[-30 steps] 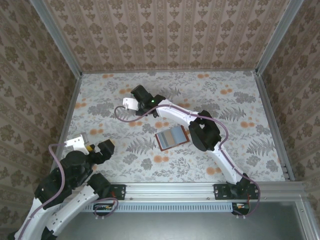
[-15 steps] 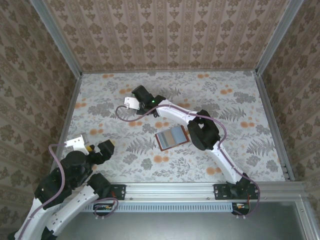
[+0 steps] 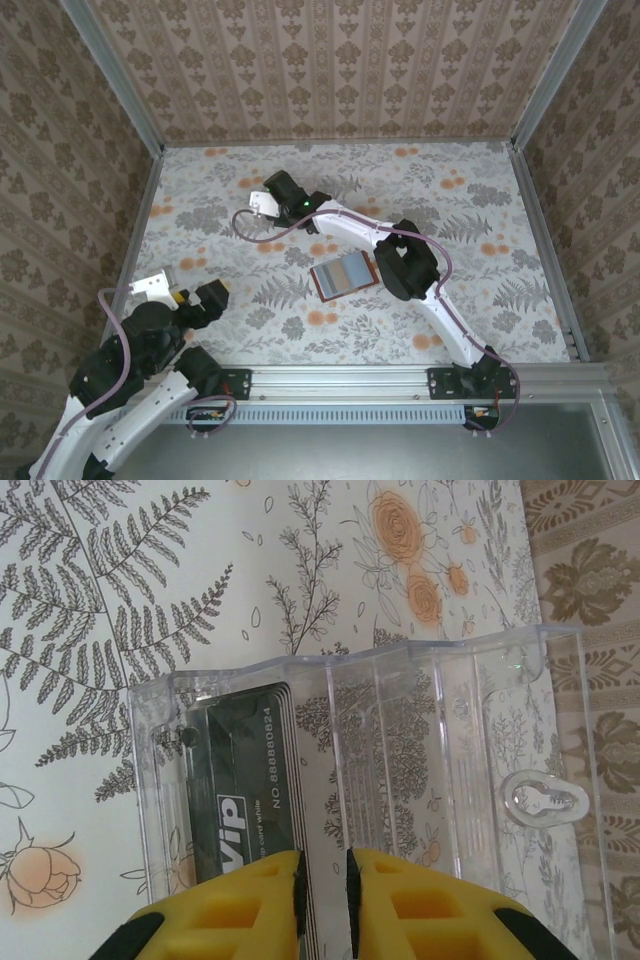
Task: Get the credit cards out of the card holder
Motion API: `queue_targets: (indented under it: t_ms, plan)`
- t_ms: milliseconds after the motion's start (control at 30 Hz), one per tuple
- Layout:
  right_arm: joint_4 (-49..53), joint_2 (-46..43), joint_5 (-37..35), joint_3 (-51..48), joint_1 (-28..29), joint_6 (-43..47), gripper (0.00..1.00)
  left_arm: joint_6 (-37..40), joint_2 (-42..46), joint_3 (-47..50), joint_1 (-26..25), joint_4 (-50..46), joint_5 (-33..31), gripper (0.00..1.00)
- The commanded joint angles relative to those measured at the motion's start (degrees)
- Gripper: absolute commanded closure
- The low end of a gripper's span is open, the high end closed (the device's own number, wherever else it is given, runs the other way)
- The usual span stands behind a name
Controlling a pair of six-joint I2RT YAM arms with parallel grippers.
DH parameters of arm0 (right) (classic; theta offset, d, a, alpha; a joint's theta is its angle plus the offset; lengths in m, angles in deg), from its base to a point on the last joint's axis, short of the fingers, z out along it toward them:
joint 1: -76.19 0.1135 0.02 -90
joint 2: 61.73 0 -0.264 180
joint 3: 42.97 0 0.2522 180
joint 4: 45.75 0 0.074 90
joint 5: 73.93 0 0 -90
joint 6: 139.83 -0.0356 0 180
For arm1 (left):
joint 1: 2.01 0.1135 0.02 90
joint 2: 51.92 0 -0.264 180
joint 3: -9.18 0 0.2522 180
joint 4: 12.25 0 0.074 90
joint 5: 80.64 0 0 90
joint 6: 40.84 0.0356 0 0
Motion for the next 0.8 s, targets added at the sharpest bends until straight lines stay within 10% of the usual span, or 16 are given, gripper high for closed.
queue_targets:
  t_ms: [0, 400, 767]
  plan:
    - [-0.9, -0.2, -1.7, -0.4, -0.2, -0.9, 0.78, 0.4, 0.5, 0.2, 0.3, 0.2, -0.6, 0.00]
    - [-0.2, -7.9, -1.9, -3.9, -0.1, -10.6, 0.78, 0.2, -0.8, 1.4, 0.3, 1.5, 2.0, 0.00]
    - [-2.6, -29.5, -3.3, -28.2, -0.6, -42.5, 0.85, -1.1, -9.0, 8.0, 0.4, 13.6, 10.4, 0.00]
